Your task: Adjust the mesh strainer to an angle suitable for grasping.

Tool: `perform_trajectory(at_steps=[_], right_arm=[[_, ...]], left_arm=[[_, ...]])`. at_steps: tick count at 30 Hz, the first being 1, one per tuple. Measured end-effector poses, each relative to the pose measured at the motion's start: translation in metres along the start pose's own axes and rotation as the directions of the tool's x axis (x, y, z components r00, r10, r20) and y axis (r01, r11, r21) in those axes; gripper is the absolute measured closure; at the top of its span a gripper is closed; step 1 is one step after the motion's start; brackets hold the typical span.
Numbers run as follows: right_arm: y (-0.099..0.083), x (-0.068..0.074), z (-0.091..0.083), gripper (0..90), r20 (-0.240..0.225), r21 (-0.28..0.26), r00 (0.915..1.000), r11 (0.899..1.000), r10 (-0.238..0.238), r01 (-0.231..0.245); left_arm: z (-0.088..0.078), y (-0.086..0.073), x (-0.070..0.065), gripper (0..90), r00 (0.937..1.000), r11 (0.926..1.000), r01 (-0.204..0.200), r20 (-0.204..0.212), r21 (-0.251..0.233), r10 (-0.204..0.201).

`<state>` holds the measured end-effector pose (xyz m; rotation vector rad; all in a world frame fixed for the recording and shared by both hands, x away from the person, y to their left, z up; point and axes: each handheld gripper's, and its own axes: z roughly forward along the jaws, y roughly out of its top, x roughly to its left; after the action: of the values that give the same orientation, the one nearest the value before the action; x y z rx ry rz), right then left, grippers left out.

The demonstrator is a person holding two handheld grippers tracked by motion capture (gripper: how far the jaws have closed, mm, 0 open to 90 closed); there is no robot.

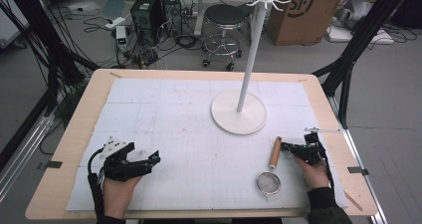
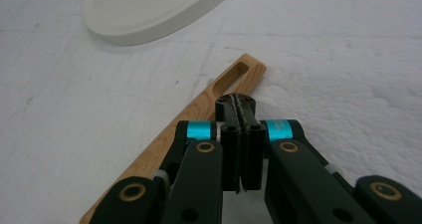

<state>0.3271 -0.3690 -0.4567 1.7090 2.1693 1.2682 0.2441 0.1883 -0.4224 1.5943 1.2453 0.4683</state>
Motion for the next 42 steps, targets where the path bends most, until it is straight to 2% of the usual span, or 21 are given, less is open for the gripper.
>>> perform_trajectory(at_steps=[3,6,7,13,15,22,34,42], right_arm=[[0.001,0.006,0.006,90.0,-0.029,0.01,0.9995,1.0,-0.014,0.015],[0.002,0.01,0.008,90.0,-0.04,0.021,0.999,1.0,-0.02,0.021],[0.003,0.013,0.011,90.0,-0.064,0.035,0.9974,0.999,-0.032,0.034],[0.004,0.025,0.019,90.0,-0.093,0.049,0.9932,0.996,-0.07,0.075],[0.004,0.026,0.021,90.0,-0.098,0.05,0.9915,0.995,-0.086,0.092],[0.005,0.029,0.023,90.0,-0.109,0.064,0.9907,0.994,-0.081,0.089],[0.007,0.039,0.03,89.9,-0.144,0.087,0.9832,0.988,-0.113,0.126],[0.008,0.05,0.035,89.9,-0.181,0.11,0.9718,0.979,-0.151,0.172]], left_arm=[[0.0,-0.001,0.001,1.8,1.0,1.0,0.002,-0.002,0.002,-0.002],[0.0,-0.001,0.001,1.8,1.0,1.0,0.0,0.0,0.004,0.0],[-0.001,-0.001,0.001,1.8,1.0,1.0,-0.003,-0.001,0.003,0.003],[-0.001,-0.002,0.0,1.8,1.0,1.0,0.0,-0.003,0.004,0.0],[-0.002,-0.002,0.0,1.8,1.0,1.0,-0.001,0.0,0.007,0.001],[-0.003,-0.002,0.002,1.8,1.0,1.0,0.002,-0.008,0.004,-0.002],[-0.006,-0.003,0.002,1.8,0.9999,1.0,0.003,-0.01,0.001,-0.003],[-0.006,-0.003,0.002,1.8,0.9999,1.0,0.004,-0.012,0.003,-0.004]])
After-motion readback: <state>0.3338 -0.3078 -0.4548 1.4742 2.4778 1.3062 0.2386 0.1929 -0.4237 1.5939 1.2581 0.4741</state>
